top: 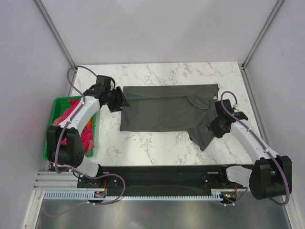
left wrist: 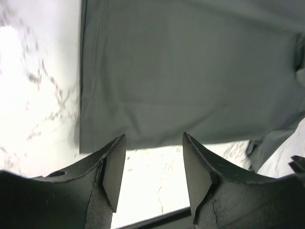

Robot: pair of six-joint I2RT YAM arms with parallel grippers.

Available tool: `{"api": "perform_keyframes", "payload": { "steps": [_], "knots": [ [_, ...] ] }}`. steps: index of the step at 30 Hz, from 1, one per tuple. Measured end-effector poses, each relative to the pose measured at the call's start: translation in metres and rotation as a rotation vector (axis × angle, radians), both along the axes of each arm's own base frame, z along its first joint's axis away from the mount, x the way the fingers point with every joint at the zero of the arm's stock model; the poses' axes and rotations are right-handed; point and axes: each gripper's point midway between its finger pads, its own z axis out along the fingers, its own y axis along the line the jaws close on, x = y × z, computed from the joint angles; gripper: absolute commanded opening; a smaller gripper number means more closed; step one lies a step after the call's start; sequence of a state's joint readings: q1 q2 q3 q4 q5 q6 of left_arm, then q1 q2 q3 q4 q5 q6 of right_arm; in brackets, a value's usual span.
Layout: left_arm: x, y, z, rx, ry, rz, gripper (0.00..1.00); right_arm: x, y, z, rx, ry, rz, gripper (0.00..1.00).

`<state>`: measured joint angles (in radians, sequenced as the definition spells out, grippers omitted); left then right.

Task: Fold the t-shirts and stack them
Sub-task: Fold the tshirt

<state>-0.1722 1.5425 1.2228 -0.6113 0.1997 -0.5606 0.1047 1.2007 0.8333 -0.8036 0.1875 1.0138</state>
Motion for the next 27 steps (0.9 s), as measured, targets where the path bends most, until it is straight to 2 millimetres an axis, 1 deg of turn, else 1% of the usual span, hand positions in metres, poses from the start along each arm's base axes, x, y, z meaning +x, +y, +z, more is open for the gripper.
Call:
{"api": "perform_keyframes", "payload": {
  "steps": [3,4,6,8,9,12,17,22,24,25,26,27],
  "knots": [
    [-0.031,-0.001,-0.025,-0.019,0.090,-0.023,0.59,-0.042,0.021,-0.032,0.036,0.104,0.019,0.43],
    [-0.038,-0.003,-0.029,-0.027,0.110,-0.032,0.59,-0.055,0.027,-0.041,0.047,0.135,0.020,0.42],
    [-0.047,-0.007,-0.035,-0.050,0.139,-0.054,0.59,-0.073,0.031,-0.053,0.060,0.164,0.012,0.41],
    [-0.054,-0.009,-0.041,-0.059,0.159,-0.066,0.59,-0.085,0.034,-0.059,0.083,0.161,-0.008,0.41],
    [-0.058,-0.010,-0.044,-0.064,0.170,-0.071,0.59,-0.088,0.035,-0.060,0.094,0.153,-0.017,0.41],
    [-0.065,-0.011,-0.048,-0.063,0.184,-0.077,0.59,-0.089,0.041,-0.060,0.125,0.116,-0.034,0.40],
    [-0.066,-0.012,-0.046,-0.063,0.176,-0.080,0.58,-0.084,0.045,-0.062,0.143,0.098,-0.057,0.40],
    [-0.068,-0.009,-0.050,-0.054,0.182,-0.061,0.58,-0.085,0.043,-0.070,0.134,0.107,-0.068,0.39],
    [-0.071,-0.005,-0.054,-0.045,0.195,-0.028,0.59,-0.085,0.042,-0.072,0.128,0.107,-0.071,0.33],
    [-0.073,-0.004,-0.056,-0.040,0.203,-0.010,0.60,-0.085,0.041,-0.072,0.124,0.104,-0.072,0.28],
    [-0.075,-0.003,-0.057,-0.044,0.211,0.002,0.60,-0.084,0.040,-0.072,0.120,0.101,-0.073,0.09],
    [-0.076,-0.003,-0.059,-0.050,0.220,0.020,0.60,-0.084,0.039,-0.073,0.112,0.097,-0.073,0.01]
  ]
}}
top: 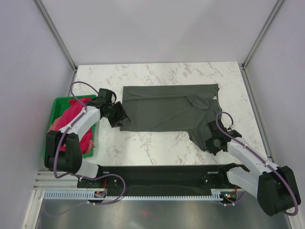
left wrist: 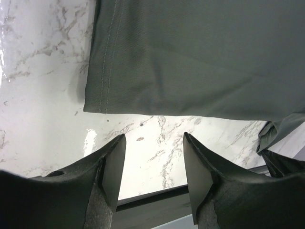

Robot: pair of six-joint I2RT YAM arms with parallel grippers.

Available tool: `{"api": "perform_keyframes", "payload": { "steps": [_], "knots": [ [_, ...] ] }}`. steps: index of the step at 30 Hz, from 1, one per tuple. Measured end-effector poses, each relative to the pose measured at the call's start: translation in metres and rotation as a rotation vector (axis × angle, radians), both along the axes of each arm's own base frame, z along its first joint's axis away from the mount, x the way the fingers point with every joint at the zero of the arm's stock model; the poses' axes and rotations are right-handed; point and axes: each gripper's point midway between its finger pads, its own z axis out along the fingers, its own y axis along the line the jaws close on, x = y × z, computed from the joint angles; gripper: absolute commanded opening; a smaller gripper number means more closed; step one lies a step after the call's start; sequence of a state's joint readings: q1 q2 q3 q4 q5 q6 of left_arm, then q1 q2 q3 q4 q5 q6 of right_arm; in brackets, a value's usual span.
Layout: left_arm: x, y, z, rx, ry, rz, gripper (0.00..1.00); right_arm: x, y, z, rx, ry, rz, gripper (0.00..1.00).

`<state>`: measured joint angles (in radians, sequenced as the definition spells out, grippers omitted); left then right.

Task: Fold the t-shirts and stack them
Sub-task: Fold the tshirt

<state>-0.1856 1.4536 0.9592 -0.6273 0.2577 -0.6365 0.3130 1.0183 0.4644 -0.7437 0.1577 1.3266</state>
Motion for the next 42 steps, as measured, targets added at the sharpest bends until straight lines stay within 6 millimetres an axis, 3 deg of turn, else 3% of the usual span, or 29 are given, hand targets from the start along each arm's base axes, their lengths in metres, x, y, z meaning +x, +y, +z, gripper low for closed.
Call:
{"api": "perform_keyframes", "payload": {
  "steps": [7,11,15,19,27,34,42],
  "knots": [
    [-0.001,0.000,-0.009,-0.020,0.067,0.132,0.55,0.005,-0.017,0.007,-0.091,-0.057,0.004,0.00],
    [-0.013,0.002,-0.033,-0.012,0.173,0.216,0.46,0.014,-0.021,0.026,-0.115,-0.121,0.023,0.00],
    [-0.023,0.003,-0.058,0.003,0.281,0.277,0.44,0.028,-0.018,0.048,-0.106,-0.199,0.042,0.00],
    [-0.026,0.002,-0.070,0.004,0.344,0.323,0.44,0.030,-0.016,0.053,-0.106,-0.210,0.062,0.00],
    [-0.025,0.002,-0.071,0.014,0.387,0.344,0.40,0.031,-0.016,0.057,-0.110,-0.233,0.088,0.00],
    [-0.022,0.008,-0.068,0.041,0.339,0.375,0.47,0.033,-0.016,0.063,-0.109,-0.254,0.096,0.00],
    [-0.013,0.020,-0.059,0.077,0.271,0.455,0.47,0.033,-0.016,0.064,-0.113,-0.258,0.107,0.00]
  ]
}}
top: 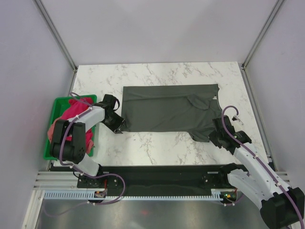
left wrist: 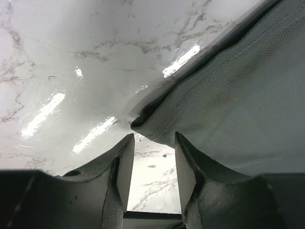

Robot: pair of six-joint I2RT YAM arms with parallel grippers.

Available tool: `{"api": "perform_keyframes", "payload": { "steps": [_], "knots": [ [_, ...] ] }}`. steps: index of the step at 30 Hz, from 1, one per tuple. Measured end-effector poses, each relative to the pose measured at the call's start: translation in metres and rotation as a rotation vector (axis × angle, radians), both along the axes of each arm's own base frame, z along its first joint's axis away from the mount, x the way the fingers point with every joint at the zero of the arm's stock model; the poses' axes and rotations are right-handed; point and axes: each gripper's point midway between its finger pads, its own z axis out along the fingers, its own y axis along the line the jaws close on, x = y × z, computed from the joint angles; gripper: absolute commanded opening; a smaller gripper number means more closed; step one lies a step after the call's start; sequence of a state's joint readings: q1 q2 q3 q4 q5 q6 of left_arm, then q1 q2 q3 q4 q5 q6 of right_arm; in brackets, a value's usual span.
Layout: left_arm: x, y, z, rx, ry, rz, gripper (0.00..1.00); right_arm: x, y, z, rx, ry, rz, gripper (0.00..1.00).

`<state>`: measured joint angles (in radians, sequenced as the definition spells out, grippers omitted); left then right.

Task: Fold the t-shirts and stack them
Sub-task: Fold the tshirt

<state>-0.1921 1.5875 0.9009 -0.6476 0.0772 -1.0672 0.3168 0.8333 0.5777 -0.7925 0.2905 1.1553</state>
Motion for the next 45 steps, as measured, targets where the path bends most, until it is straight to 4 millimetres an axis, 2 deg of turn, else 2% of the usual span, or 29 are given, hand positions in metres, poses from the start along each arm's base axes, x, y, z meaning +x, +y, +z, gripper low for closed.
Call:
{"api": "perform_keyframes", "payload": {
  "steps": [6,8,9,10,12,18,24,29,34,39,45],
  "knots": [
    [0.000,0.001,-0.005,0.008,0.016,0.022,0.45,0.002,0.001,0.002,0.004,-0.013,0.001,0.00],
    [-0.001,0.003,-0.008,0.018,0.025,0.027,0.38,0.003,0.000,0.003,0.003,-0.017,0.001,0.00],
    [-0.001,0.003,-0.008,0.020,0.026,0.029,0.33,0.003,0.000,0.003,0.001,-0.021,0.001,0.00],
    [-0.001,0.004,-0.009,0.024,0.027,0.030,0.20,0.003,0.000,0.004,0.000,-0.024,0.001,0.00],
    [0.000,0.004,-0.009,0.027,0.026,0.035,0.02,0.003,-0.003,0.005,-0.012,-0.033,-0.002,0.00],
    [0.013,0.007,-0.001,0.051,-0.013,0.037,0.02,0.009,-0.011,0.011,-0.076,-0.057,0.014,0.00],
    [0.039,0.005,0.019,0.055,-0.094,0.021,0.02,0.036,-0.008,0.029,-0.128,-0.108,0.073,0.00],
    [0.053,0.003,0.023,0.053,-0.111,0.018,0.02,0.068,-0.008,0.053,-0.195,-0.154,0.098,0.00],
    [0.074,-0.001,0.022,0.052,-0.108,0.019,0.02,0.104,-0.007,0.069,-0.276,-0.164,0.122,0.00],
    [0.105,-0.005,0.030,0.056,-0.129,0.025,0.02,0.140,-0.006,0.071,-0.361,-0.139,0.158,0.00],
    [0.136,0.003,0.034,0.100,-0.132,0.050,0.02,0.178,-0.011,0.069,-0.431,-0.114,0.186,0.00]
  ]
}}
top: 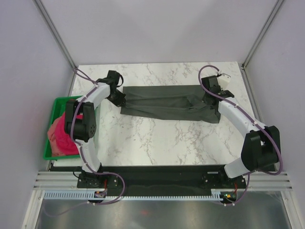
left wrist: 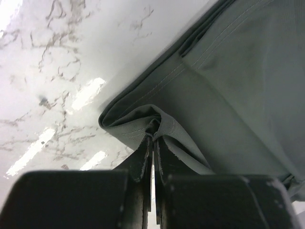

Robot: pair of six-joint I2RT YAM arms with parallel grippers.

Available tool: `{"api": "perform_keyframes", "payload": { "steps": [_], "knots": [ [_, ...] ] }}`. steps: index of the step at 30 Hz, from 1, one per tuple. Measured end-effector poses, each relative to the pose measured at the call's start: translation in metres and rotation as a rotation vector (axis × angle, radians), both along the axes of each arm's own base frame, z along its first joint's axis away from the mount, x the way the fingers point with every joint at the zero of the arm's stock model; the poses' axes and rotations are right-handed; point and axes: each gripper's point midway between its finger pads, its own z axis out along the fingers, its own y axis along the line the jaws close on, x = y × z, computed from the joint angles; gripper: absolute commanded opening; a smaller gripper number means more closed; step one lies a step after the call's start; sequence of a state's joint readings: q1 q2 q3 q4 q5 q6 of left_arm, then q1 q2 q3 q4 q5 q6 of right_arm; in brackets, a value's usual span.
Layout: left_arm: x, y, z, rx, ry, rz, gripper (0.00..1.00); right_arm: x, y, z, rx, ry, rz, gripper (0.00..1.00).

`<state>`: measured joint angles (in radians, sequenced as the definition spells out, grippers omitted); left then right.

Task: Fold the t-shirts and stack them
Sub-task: Fold the tshirt

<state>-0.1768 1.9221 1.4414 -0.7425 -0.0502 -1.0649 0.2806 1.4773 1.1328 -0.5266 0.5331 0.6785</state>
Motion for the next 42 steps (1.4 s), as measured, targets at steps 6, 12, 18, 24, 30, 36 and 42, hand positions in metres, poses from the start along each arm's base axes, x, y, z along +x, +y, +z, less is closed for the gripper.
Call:
{"api": "perform_keyframes", "payload": {
  "steps": [6,12,18,24,30,36,42],
  "knots": [
    [0.011,0.010,-0.009,0.045,0.043,0.022,0.02,0.024,-0.016,-0.007,-0.044,0.026,-0.014,0.00],
    [0.016,0.013,-0.011,0.064,0.062,0.029,0.02,0.034,-0.028,-0.010,-0.066,0.035,-0.018,0.00],
    [0.031,0.011,-0.007,0.064,0.048,0.020,0.08,0.052,-0.022,-0.010,-0.071,0.041,0.040,0.00],
    [0.041,0.010,-0.011,0.069,0.047,0.005,0.22,0.065,-0.012,-0.017,-0.073,0.073,0.123,0.00],
    [0.041,0.015,-0.013,0.096,0.068,-0.008,0.41,0.077,-0.008,-0.025,-0.089,0.105,0.164,0.00],
    [0.043,0.029,0.003,0.178,0.042,-0.031,0.41,0.086,-0.004,-0.032,-0.093,0.134,0.200,0.00],
    [0.024,0.031,0.029,0.229,0.009,-0.090,0.39,0.083,-0.005,-0.039,-0.107,0.170,0.213,0.00]
  ]
}}
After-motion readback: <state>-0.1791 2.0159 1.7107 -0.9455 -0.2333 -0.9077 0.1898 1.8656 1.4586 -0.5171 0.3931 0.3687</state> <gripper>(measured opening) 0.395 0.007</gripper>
